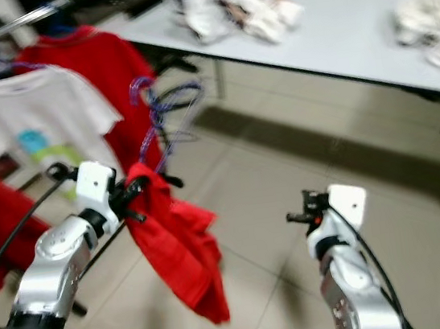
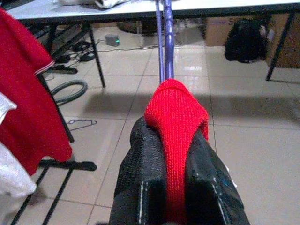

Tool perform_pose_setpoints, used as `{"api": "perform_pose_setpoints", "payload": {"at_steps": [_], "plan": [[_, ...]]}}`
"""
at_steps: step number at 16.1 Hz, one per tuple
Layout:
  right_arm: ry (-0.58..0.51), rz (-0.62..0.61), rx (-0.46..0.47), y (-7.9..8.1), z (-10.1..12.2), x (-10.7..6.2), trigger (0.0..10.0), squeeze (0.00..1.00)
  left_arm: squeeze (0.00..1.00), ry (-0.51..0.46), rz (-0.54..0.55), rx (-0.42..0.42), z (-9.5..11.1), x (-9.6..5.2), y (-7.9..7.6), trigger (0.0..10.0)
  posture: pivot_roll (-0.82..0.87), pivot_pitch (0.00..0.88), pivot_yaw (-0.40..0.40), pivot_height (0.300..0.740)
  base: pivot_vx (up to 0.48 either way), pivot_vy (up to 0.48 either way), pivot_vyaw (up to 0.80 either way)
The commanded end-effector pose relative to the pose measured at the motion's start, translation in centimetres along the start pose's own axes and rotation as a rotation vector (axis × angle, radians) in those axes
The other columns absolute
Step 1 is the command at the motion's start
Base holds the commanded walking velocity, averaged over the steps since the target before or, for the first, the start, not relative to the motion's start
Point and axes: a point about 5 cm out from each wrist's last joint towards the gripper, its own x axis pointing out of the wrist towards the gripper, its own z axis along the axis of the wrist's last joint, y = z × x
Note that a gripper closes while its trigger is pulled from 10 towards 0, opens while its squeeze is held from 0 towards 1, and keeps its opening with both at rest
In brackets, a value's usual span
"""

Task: Hang hanger

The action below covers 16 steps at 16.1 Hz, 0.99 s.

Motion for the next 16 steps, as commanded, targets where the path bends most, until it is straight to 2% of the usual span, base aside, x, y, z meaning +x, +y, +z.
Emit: {"api": "perform_pose_setpoints", "payload": {"at_steps": [1,3,6,9,14,16], "plan": [[-0.034,-0.028,-0.013,-0.6,0.9,0.1,10.0,0.00,0.00,-0.064,-0.008,0.028,1.6,0.8,-0.5,10.0,-0.03,0.000,0.117,0.740,0.000,-0.480,-0.80],[-0.048,-0.024,-0.052,-0.6,1.3,0.1,10.0,0.00,0.00,-0.058,0.004,0.008,1.3,0.8,-0.6,10.0,-0.03,0.000,0.114,0.740,0.000,-0.480,-0.80],[-0.041,-0.014,-0.104,-0.5,1.5,0.5,10.0,0.00,0.00,-0.101,0.002,-0.026,1.3,0.4,-1.1,10.0,-0.02,0.000,0.088,0.740,0.000,0.000,-0.17],[-0.035,-0.002,-0.117,-0.4,1.5,0.9,10.0,0.00,0.00,-0.081,0.018,-0.009,1.0,0.6,-1.0,10.0,-0.01,0.000,0.077,0.740,0.000,0.480,0.00],[-0.042,-0.017,-0.099,-0.5,1.6,0.9,10.0,0.00,0.00,-0.098,0.010,-0.007,1.5,1.0,-0.9,10.0,-0.03,0.000,0.096,0.740,0.000,0.478,-0.80],[-0.047,-0.036,-0.096,-0.7,1.5,0.7,10.0,0.00,0.00,-0.104,0.017,0.007,1.8,1.5,-0.8,10.0,-0.04,0.000,0.108,0.740,0.401,0.000,-0.80]]}}
